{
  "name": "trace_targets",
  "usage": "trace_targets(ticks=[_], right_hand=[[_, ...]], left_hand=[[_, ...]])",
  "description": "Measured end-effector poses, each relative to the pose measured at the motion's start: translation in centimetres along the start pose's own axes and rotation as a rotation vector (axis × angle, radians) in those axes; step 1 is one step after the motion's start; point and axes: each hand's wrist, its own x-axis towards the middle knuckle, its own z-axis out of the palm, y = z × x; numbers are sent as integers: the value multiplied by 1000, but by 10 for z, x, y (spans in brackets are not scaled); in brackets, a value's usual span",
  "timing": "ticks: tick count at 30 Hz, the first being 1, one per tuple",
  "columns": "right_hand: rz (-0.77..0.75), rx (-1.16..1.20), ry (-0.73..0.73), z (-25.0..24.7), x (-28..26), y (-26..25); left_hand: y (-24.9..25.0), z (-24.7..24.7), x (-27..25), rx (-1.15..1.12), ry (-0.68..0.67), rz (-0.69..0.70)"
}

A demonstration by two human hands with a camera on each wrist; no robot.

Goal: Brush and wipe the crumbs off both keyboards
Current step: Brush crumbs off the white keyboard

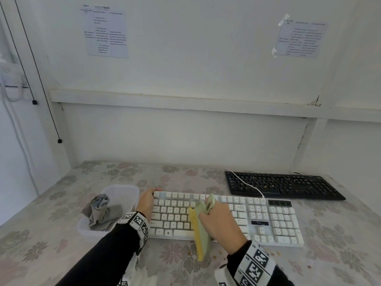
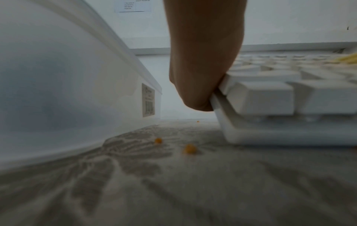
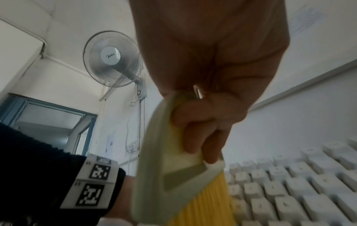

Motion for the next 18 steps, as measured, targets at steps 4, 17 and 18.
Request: trace_targets(ticks=[4,17,18], right_hand=[[-122,110,156,3,14,-14],[-32,58,-85,28,6,-11],[-27,50,-100,26,4,-13]], left_hand=[[1,-1,0,1,-31,-2],[-6,-2,13,-4,-52,20],[-6,-2,14,-6,-52,19]])
